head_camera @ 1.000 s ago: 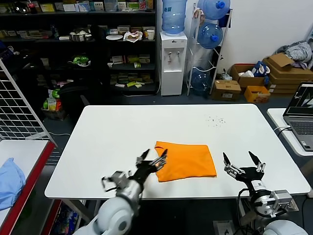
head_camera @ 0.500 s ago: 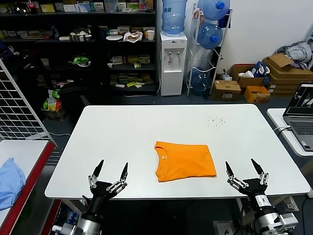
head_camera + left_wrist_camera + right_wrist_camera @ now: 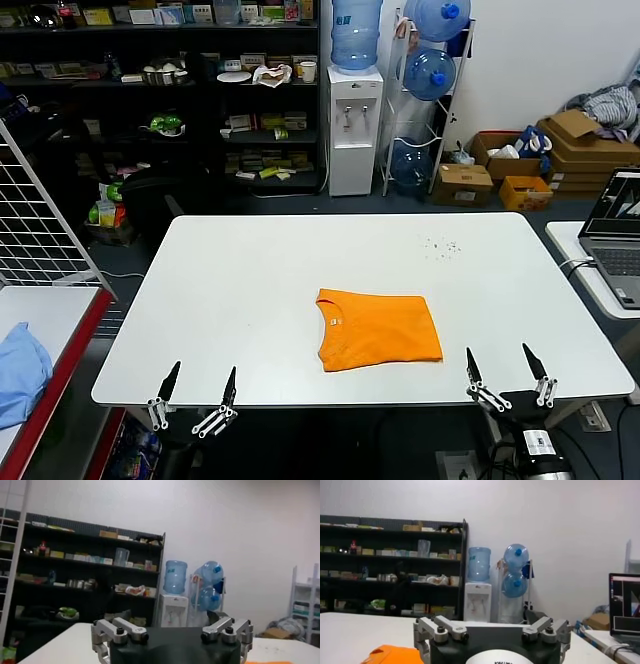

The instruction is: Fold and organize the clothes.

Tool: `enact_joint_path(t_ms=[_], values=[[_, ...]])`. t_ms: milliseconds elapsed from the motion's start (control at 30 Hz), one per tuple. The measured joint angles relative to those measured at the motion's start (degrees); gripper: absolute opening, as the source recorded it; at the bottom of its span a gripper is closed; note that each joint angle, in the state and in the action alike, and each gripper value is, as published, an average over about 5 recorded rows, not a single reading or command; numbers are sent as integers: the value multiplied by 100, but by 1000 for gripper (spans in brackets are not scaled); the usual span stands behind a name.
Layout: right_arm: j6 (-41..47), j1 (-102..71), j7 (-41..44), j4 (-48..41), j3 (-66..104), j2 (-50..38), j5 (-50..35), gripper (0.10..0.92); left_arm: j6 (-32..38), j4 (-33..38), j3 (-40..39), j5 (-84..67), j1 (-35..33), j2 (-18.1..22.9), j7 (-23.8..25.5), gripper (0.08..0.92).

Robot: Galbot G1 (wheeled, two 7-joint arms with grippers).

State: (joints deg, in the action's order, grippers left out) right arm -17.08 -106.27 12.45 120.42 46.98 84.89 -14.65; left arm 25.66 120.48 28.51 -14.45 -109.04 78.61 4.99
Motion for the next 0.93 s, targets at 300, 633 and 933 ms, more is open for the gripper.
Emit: enact_joint_path(t_ms=[300,633,933], values=[[-374,-74,74,-64,76,336,210,921,97,65,143,253,-240,151,25,921],[-518,-134,132,-65,112,494,340,921,101,142,157,325,-350,239,21,921],[-541,-189,149,-23,157,541,352,921,52,159,185,340,-427,204,-2,921]])
